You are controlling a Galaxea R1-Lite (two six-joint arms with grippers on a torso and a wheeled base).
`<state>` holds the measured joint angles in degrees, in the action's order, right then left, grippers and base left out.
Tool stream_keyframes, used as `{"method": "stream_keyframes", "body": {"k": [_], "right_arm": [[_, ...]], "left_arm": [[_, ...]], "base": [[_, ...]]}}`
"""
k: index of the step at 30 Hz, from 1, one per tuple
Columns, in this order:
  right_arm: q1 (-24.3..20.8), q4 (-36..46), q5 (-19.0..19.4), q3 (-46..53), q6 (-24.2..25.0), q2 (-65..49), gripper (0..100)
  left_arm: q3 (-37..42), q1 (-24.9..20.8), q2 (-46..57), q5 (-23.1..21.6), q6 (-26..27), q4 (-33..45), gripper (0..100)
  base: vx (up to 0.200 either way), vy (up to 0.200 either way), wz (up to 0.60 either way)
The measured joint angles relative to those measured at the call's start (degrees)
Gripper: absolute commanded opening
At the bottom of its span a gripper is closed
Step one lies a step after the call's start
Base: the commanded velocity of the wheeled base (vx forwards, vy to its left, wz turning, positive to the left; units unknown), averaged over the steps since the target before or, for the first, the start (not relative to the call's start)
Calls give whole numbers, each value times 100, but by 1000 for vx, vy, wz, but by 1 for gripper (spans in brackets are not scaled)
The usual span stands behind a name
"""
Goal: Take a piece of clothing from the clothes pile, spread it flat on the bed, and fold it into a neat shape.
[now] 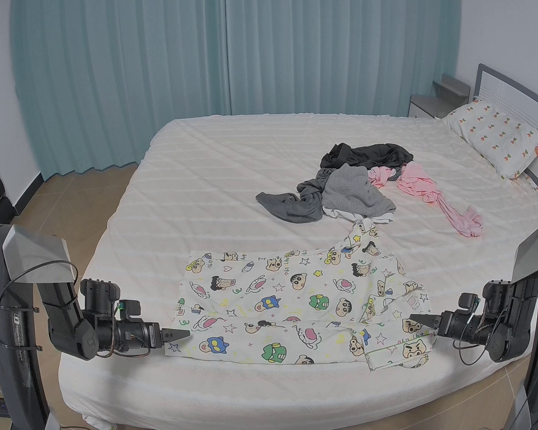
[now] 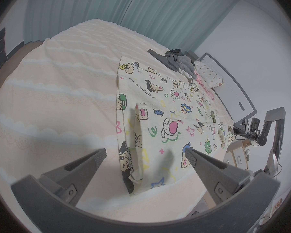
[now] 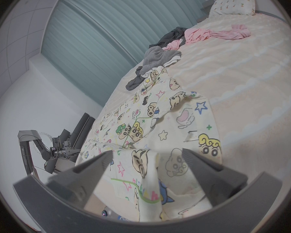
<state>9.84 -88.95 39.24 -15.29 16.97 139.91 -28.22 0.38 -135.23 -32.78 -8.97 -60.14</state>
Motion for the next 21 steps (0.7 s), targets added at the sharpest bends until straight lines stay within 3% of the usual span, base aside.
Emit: {"method": "stream_keyframes", "body": {"k": [5, 9, 11, 21], "right_arm": [[146, -2, 4, 107, 0, -52, 100], [197, -2, 6, 179, 0, -99, 100], [206, -2, 9, 212, 5, -124, 100], [219, -2, 11, 265, 18, -218, 100]], "left_arm": [[78, 234, 317, -406, -408, -2, 100], [91, 295, 621, -523, -1279, -5, 100], [80, 300, 794, -581, -1668, -35, 100], [124, 194, 1042, -622, -1780, -389, 100]], "base": [[0, 0, 0], [0, 0, 0], [200, 0, 0], [200, 0, 0]]}}
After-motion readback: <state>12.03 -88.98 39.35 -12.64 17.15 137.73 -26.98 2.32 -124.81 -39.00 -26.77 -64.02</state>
